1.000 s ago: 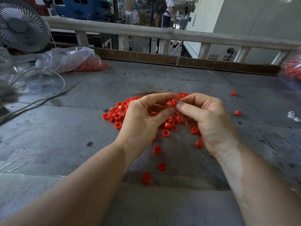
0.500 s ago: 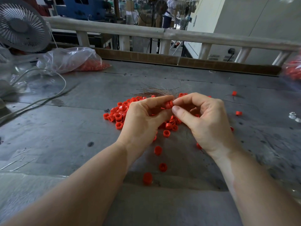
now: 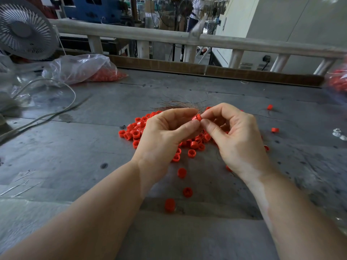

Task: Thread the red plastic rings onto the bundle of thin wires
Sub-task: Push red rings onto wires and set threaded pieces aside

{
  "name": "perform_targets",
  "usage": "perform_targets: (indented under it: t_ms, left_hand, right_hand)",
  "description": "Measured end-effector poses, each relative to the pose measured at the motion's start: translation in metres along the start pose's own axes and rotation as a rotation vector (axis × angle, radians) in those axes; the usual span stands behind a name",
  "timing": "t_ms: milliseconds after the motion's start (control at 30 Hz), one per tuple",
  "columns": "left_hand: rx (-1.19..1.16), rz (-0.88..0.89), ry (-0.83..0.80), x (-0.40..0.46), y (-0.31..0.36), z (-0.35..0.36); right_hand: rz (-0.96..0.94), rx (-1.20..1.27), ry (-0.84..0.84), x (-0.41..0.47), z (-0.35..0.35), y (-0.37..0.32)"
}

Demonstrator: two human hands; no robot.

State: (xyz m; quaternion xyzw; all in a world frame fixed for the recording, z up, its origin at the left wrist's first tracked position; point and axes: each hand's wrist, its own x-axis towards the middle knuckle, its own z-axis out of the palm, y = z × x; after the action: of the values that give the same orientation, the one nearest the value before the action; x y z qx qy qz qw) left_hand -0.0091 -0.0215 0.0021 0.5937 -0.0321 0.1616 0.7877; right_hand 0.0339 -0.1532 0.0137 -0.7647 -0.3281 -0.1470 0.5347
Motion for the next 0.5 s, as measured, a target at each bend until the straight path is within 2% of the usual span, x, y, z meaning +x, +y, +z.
perform_targets:
  t_ms: [333,500]
  left_hand:
    - [-0.092,-0.036,-0.034,0.001,-0.0011,0.0001]
    - [-0.127,-0.065,-0.027,0.0019,-0.0015,-0.001]
  right_hand:
    - [0.023,0.041,-0.031,0.0001,0.0025,-0.0001]
    - [0.048,0.084,0.012,0.0012,0.0018,0.0022]
